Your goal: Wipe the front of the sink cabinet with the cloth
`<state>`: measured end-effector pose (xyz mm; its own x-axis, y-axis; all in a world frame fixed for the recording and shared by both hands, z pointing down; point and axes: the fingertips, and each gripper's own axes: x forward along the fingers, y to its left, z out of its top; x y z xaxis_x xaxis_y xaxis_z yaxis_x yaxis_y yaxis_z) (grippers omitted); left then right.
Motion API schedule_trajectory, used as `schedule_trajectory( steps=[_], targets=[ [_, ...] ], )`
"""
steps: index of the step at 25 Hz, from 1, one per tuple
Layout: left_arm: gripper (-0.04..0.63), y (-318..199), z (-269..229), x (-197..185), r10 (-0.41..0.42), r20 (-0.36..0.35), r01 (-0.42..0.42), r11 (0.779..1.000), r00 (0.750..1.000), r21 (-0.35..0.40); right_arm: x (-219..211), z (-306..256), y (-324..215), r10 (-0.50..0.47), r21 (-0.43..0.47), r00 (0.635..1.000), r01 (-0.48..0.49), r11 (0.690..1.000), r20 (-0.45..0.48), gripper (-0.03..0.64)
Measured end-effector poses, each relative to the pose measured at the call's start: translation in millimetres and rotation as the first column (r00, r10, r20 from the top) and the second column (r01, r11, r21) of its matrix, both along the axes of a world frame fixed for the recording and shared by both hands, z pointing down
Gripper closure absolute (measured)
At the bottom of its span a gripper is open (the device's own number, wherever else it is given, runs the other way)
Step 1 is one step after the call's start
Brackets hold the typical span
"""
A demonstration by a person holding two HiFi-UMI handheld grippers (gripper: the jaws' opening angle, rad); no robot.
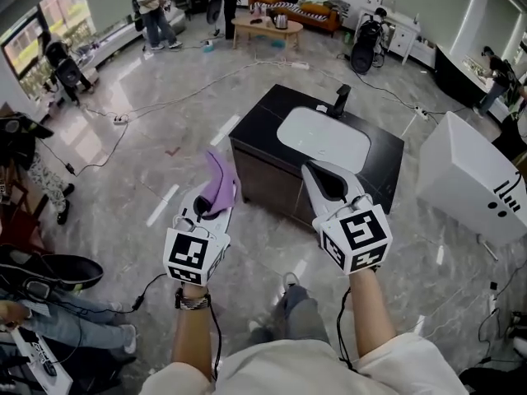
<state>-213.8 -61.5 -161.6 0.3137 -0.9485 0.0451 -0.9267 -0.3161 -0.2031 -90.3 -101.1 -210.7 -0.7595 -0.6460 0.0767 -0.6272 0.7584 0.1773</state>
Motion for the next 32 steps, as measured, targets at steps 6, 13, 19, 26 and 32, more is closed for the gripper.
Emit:
schedule_trajectory(
  steps=[6, 13, 19, 26, 32],
  targets=[
    [0.546, 33.9, -7.3, 6.2, -0.026, 0.022, 0.025, 1.0, 0.999, 0.013, 10.8, -0.5, 37.1, 0.012, -0.003, 1.0, -0.012, 1.0, -0.002, 0.612],
    [0.546, 48.4, -16.2, 8.1, -0.022, 0.043, 0.021, 0.999, 0.999, 0.029, 3.0, -1.7, 57.5, -0.012, 0.009, 1.0, 0.012, 1.0, -0.014, 0.612],
    [0.546, 53.0, -17.9, 6.6, -0.022, 0.035, 0.021, 0.999, 0.999, 0.029, 1.0, -2.1, 63.2, -0.034, 0.011, 0.999, 0.034, 0.999, -0.009, 0.612],
    [0.546, 55.5, -23.9, 10.1, 0.003, 0.015, -0.004, 0.999, 1.0, 0.049, 0.4, -5.5, 62.0, -0.026, 0.026, 1.0, 0.026, 0.999, -0.001, 0.612],
    [0.546, 49.5, -29.4, 8.8, 0.002, 0.02, -0.003, 0.999, 1.0, 0.052, -2.7, -8.0, 57.2, -0.028, 0.028, 1.0, 0.028, 0.999, -0.007, 0.612]
  ],
)
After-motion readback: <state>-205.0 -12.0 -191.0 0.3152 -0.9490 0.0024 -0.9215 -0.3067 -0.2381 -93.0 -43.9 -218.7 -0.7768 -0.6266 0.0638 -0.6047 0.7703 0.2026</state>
